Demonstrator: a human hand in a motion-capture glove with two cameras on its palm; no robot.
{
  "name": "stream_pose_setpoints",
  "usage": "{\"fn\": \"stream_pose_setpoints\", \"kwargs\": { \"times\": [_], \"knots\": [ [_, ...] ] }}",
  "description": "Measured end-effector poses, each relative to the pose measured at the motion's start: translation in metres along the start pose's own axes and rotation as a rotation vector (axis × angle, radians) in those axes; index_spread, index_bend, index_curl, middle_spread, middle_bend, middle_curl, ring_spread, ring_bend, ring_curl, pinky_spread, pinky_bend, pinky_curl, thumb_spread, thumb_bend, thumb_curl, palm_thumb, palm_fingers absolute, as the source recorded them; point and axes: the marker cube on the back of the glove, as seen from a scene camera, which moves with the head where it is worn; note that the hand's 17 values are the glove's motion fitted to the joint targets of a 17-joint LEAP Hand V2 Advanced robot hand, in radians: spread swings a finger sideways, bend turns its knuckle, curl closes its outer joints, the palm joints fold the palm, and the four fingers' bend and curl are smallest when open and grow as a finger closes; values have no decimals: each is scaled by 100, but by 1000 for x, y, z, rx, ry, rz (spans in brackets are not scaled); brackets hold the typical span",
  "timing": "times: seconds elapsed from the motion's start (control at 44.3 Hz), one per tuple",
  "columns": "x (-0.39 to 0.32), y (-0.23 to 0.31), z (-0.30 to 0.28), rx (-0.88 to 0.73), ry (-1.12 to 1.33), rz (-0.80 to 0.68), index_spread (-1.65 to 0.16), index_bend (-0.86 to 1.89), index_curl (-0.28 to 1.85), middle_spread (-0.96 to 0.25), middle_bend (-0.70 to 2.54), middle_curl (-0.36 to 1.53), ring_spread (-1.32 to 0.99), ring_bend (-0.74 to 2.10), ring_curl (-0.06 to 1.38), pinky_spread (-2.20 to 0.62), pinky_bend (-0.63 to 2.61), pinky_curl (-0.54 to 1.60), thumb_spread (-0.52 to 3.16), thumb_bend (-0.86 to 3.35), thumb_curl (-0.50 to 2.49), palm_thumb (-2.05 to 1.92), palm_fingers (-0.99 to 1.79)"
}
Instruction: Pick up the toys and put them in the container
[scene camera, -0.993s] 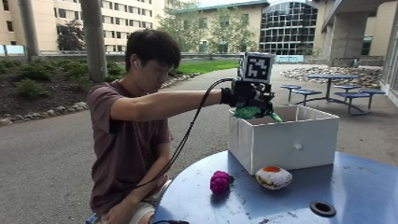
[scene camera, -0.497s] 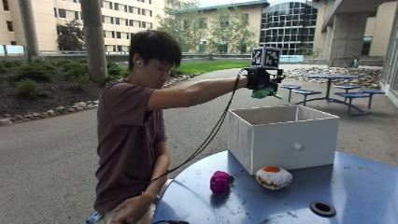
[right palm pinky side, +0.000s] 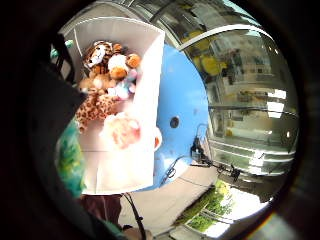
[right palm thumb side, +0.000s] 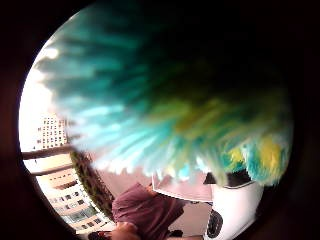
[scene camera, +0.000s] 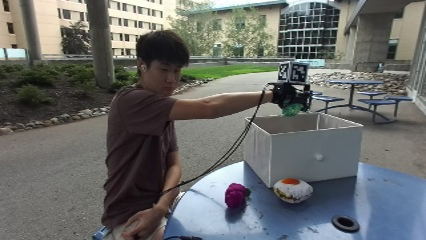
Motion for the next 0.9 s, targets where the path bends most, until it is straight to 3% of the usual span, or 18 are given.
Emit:
{"fn": "stream_pose_setpoints", "kwargs": {
  "times": [0.068, 0.113, 0.135, 0.203, 0.293, 0.429, 0.722, 0.903],
  "knots": [
    [-15, -7, 3, -53, -11, 6, -23, 91, 94, -35, 123, 96, -38, 159, 73, -36, 135, 56, 158, 22, 34, 24, 33],
    [-17, -6, 4, -78, -13, -1, -22, 69, 90, -33, 107, 90, -36, 149, 72, -32, 135, 58, 154, 19, 33, 19, -16],
    [-15, -4, 5, -84, -12, -6, -21, 53, 86, -29, 83, 84, -31, 134, 69, -25, 144, 61, 151, 16, 32, 16, -62],
    [-12, 1, 5, -85, -6, -22, -20, 32, 74, -19, 59, 74, -22, 107, 61, -16, 143, 55, 146, 14, 32, 15, -72],
    [-12, 8, 3, -83, 1, -39, -19, 11, 61, -11, 33, 63, -15, 83, 51, -8, 134, 50, 141, 11, 32, 15, -63],
    [19, 34, -3, -64, -8, 3, -17, 2, 45, -3, 15, 54, -8, 61, 42, -1, 121, 45, 136, 7, 32, 13, -49],
    [127, 126, -12, -71, 5, 150, -15, 2, 28, 2, 12, 41, -1, 45, 35, 4, 106, 38, 130, 0, 32, 11, -37],
    [184, 190, 2, -127, 37, 333, -15, 2, 22, 3, 12, 36, 0, 41, 34, 5, 102, 36, 129, -2, 32, 10, -32]
  ]
}}
